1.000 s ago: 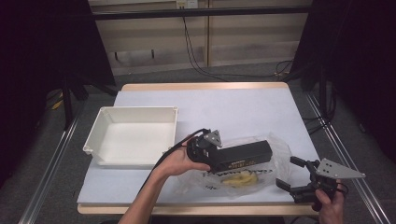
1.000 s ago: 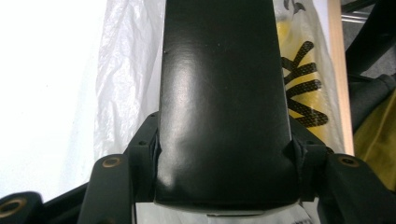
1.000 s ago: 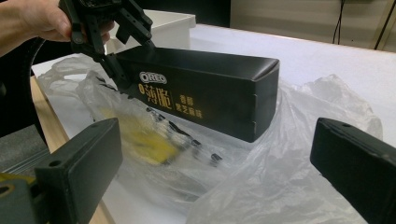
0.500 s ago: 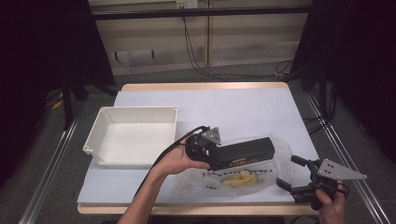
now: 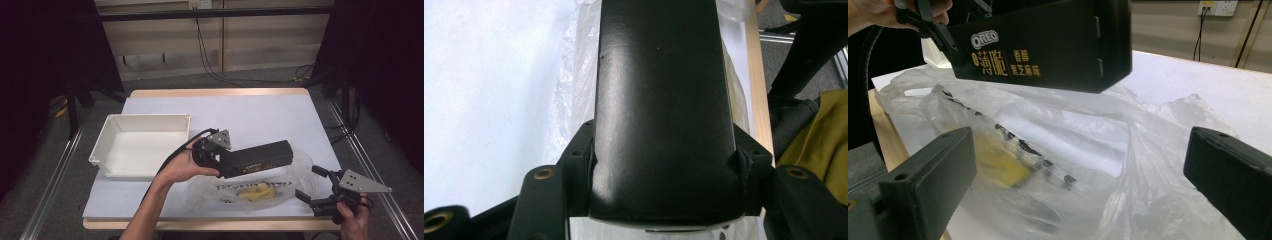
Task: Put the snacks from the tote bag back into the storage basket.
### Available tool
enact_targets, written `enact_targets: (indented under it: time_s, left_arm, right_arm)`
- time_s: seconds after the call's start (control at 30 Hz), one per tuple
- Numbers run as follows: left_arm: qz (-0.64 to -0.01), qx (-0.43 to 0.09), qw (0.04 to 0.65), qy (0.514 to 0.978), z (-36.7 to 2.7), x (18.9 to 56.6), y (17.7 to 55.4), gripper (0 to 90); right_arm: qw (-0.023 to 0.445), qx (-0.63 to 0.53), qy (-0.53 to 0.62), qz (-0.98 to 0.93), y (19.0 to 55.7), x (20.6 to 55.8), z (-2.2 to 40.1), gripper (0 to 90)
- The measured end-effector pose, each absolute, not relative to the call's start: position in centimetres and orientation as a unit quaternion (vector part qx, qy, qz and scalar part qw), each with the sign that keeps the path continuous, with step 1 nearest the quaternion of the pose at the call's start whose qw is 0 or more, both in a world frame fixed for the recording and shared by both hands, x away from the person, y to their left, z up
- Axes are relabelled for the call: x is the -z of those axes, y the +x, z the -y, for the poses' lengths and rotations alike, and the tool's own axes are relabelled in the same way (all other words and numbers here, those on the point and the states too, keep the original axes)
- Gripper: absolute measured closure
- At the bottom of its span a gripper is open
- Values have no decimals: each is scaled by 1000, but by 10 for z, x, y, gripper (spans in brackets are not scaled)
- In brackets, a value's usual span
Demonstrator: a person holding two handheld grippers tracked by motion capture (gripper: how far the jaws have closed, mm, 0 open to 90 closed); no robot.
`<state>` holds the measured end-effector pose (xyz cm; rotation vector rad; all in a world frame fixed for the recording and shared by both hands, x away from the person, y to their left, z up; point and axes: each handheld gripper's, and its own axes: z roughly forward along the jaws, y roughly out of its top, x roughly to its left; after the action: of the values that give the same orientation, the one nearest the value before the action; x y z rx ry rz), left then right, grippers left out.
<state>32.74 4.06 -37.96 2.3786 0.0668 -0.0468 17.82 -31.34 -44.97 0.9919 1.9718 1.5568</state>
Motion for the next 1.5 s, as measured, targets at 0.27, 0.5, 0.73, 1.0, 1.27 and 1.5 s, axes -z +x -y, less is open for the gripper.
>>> enact_targets:
  time_s: [0.27, 0.5, 0.73, 1.0, 1.27, 1.5]
  left_arm:
    - [-26, 6, 376, 926, -52, 371, 328, 428]
    - [-33, -13, 379, 925, -66, 357, 328, 429]
    - [-34, -20, 378, 925, -81, 350, 330, 429]
    - [-47, -28, 377, 924, -100, 344, 333, 429]
    - [-52, -41, 367, 928, -116, 337, 335, 428]
    - [-61, -48, 366, 927, -134, 328, 341, 428]
  right_arm:
    - [230, -558, 357, -713, 178, 451, 312, 0]
    - [238, -557, 354, -713, 177, 451, 313, 2]
    - [242, -557, 357, -710, 179, 451, 313, 2]
    - [241, -556, 358, -711, 182, 452, 312, 3]
    - [240, -554, 357, -713, 182, 452, 312, 5]
    - [241, -558, 360, -708, 182, 453, 313, 4]
